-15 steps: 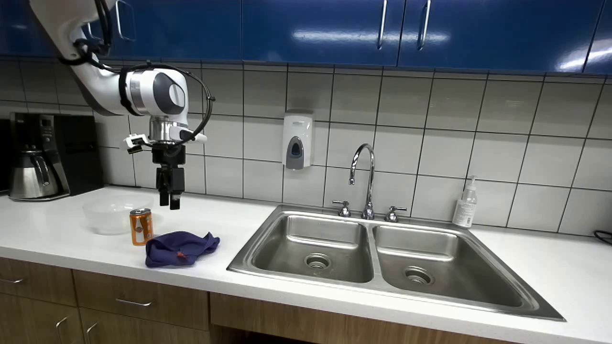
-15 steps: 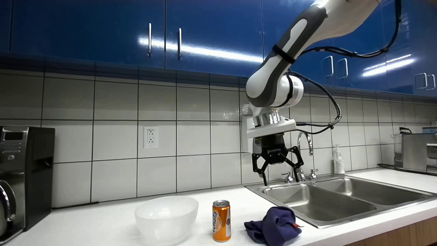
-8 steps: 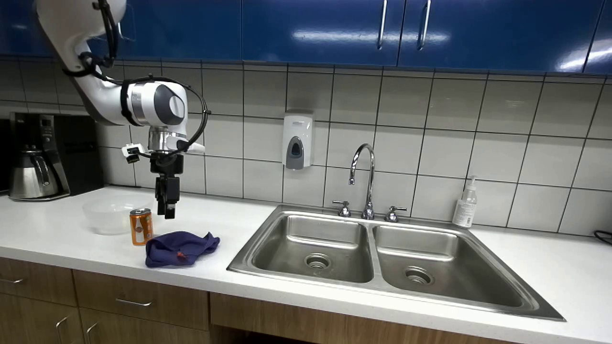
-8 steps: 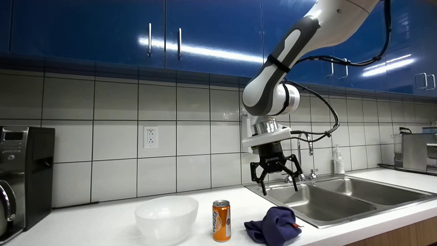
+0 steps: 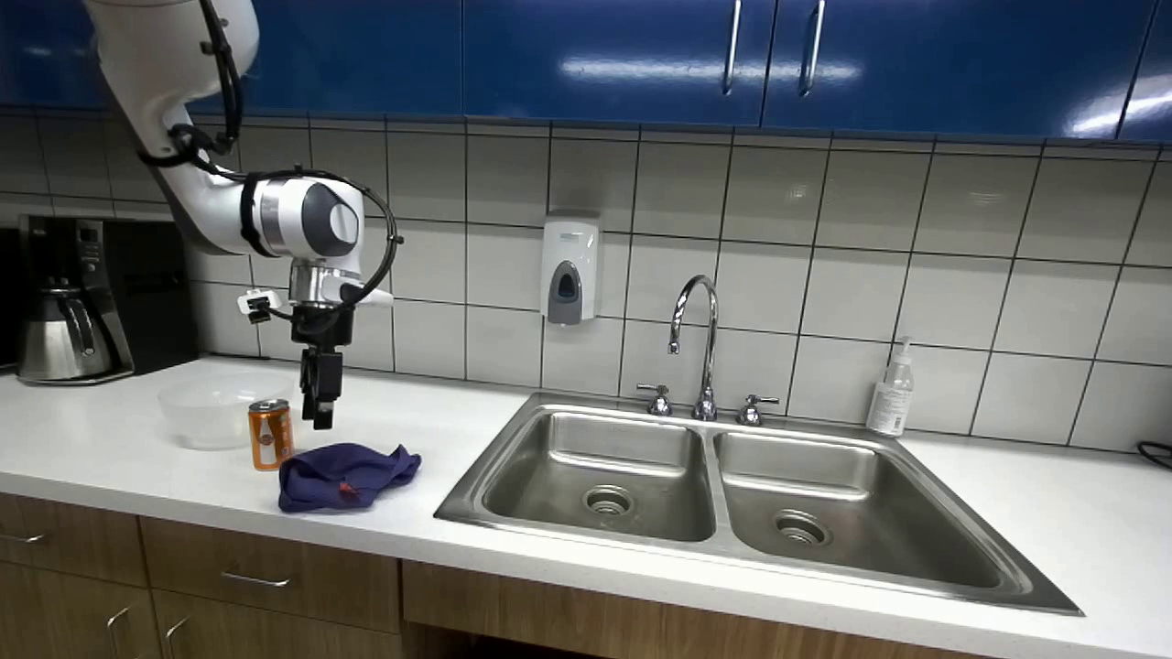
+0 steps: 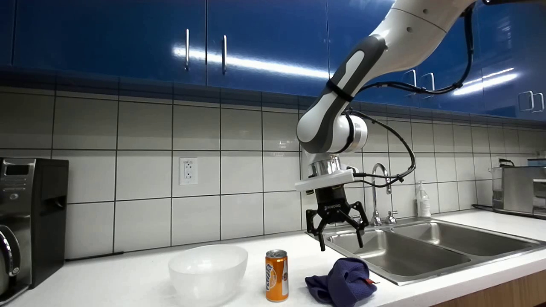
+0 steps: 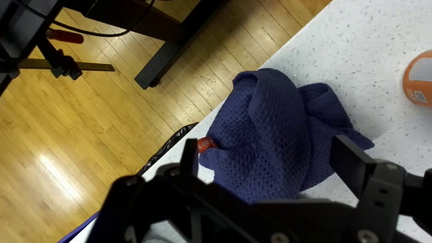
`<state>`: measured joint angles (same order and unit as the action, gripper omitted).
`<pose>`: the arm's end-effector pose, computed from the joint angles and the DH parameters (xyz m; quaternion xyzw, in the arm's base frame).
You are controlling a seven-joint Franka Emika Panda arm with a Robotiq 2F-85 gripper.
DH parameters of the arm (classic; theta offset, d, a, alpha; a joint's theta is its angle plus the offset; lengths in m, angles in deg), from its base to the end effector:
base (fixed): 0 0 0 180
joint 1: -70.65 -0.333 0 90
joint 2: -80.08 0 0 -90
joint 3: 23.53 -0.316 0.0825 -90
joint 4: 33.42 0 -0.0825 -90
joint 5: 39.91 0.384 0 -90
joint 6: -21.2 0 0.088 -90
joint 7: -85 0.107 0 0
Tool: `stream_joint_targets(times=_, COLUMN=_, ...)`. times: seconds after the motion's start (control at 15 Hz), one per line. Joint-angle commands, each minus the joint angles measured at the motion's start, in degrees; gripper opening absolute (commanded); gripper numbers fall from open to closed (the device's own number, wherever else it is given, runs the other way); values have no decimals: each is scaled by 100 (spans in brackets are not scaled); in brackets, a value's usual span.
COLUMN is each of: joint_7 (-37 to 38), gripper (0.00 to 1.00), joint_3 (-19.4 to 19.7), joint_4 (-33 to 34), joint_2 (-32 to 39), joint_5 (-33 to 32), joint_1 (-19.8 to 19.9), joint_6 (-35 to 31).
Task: Place the towel in the bowl
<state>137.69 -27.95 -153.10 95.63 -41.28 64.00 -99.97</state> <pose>0.5426 0.1047 0.2761 0.9303 -0.3458 -0.1041 0.0635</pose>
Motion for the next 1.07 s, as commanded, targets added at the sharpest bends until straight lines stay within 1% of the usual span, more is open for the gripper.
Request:
stream_joint_targets(times=0.0, joint_7=164, gripper=100, joint_3=101, joint_4=220, joint_2=280, joint_5=130, joint_1=-119, joint_6=-192)
stream_joint_targets(times=0.53, joint_7=194, gripper=100, joint_3=325, joint_4=199, joint_2=798, joint_5=137, joint_1=-119, joint_6=-680)
stream_joint_targets(times=0.93, joint_7=93, gripper=100, joint_3=340, joint_4=201, joint_2=1032, joint_5=428, joint_1=-127, joint_6=-892)
stream_joint_targets(times=1.0, joint_7=80, gripper=75, joint_3=336, joint_4=193, joint_2=1023, joint_5=464, joint_1=-138, joint_6=-940)
